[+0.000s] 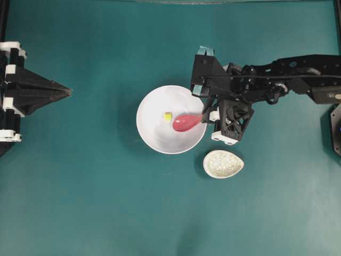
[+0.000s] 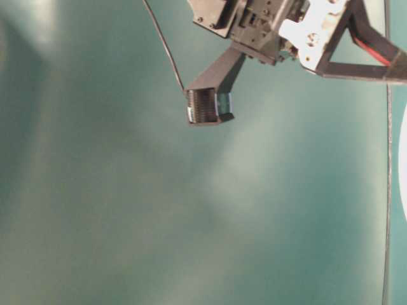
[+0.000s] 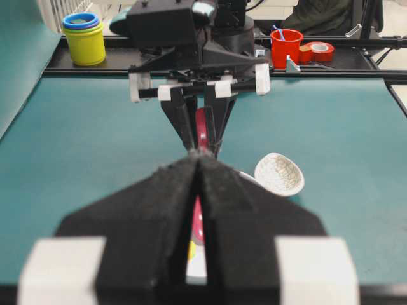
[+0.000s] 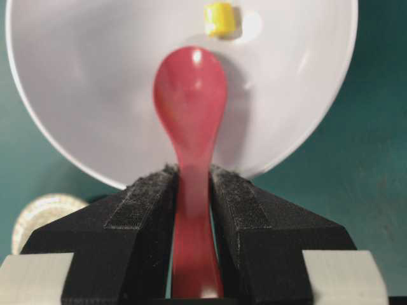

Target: Scoop the yellow hexagonal prism block from the bowl with a spoon using the right arm.

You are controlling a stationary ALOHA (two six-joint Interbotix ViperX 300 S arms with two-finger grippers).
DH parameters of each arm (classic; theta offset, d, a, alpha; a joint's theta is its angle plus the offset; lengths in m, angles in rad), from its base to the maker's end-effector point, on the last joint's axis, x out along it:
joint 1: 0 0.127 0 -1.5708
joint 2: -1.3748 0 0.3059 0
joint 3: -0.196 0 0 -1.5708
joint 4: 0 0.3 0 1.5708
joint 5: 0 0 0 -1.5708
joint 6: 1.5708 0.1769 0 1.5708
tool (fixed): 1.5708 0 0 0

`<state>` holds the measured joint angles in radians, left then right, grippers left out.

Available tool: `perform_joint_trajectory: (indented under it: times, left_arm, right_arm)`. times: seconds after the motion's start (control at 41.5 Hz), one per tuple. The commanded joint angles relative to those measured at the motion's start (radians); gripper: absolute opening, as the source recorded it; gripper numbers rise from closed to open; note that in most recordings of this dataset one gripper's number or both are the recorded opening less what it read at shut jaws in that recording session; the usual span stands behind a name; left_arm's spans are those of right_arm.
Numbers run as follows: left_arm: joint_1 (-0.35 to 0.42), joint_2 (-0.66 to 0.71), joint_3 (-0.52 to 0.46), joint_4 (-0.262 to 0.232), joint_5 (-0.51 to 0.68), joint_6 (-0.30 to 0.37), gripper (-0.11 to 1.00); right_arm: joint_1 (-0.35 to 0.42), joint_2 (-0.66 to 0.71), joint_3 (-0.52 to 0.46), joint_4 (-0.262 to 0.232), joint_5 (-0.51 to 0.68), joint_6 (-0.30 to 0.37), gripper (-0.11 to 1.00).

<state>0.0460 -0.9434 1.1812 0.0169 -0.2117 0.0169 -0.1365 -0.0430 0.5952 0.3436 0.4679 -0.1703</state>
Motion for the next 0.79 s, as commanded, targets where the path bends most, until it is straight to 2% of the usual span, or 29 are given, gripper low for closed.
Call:
perform_joint_trajectory:
  times: [0.0,0.771]
  left_arm:
    - [0.002,0.008,-0.012,0.002,-0.011,0.0,0.0]
    - [0.002,0.005,-0.012,0.002,-0.015,-0.002,0.0]
  right_arm:
    - [-0.002,-0.008,-0.021,-0.002,-0.008,0.002,0.24]
    - [-0.023,0.058,-0.06,-0.002,-0.133,0.002,0.24]
